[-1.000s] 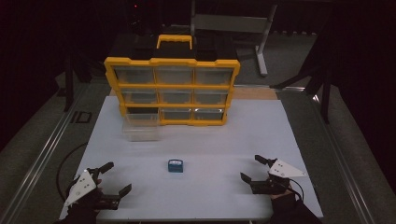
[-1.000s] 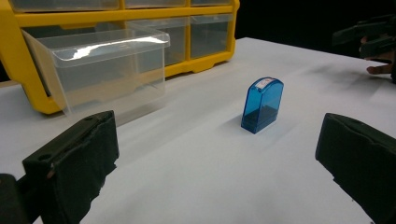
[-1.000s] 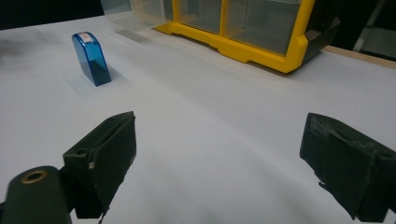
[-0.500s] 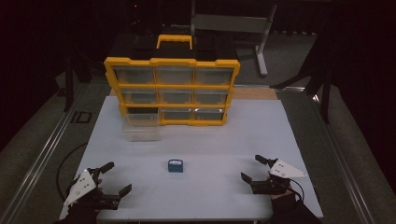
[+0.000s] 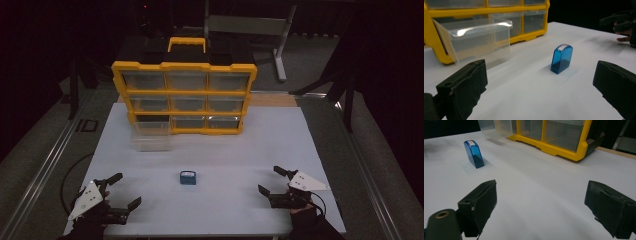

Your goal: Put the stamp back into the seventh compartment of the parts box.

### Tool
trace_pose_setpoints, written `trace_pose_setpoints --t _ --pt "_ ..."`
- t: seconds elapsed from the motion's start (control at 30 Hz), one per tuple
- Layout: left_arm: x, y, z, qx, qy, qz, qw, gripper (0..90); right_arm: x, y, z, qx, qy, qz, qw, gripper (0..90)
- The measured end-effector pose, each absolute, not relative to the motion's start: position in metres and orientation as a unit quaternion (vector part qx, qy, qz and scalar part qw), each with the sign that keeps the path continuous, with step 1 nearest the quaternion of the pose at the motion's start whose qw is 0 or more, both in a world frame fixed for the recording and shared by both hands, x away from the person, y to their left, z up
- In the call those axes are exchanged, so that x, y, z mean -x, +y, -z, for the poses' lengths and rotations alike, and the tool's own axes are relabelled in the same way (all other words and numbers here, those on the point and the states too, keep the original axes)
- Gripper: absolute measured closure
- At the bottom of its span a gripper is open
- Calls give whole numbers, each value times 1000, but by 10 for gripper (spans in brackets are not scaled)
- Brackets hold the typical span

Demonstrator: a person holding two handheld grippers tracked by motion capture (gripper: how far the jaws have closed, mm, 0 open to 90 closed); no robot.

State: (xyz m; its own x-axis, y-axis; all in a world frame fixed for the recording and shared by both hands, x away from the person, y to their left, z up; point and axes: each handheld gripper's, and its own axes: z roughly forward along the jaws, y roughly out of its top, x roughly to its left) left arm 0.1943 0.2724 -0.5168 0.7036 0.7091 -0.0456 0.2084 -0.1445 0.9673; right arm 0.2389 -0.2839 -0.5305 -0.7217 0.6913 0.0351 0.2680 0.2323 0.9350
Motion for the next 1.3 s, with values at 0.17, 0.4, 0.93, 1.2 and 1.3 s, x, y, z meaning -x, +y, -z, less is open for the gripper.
trace_pose_setpoints --t 0.17,0.4,0.93,1.2,1.3 --pt "-196 270 509 -725 310 -213 576 2 -239 -283 531 -316 760 -532 197 108" --pt "-203 272 492 -722 305 -204 587 2 -239 -283 530 -316 761 -531 198 109" --pt "-221 258 462 -744 255 -173 593 2 -239 -284 530 -318 760 -533 194 109" --pt "-230 250 449 -748 233 -156 601 2 -239 -283 530 -315 760 -535 192 109" --pt "-235 243 444 -755 220 -151 599 2 -239 -283 530 -315 760 -536 191 109"
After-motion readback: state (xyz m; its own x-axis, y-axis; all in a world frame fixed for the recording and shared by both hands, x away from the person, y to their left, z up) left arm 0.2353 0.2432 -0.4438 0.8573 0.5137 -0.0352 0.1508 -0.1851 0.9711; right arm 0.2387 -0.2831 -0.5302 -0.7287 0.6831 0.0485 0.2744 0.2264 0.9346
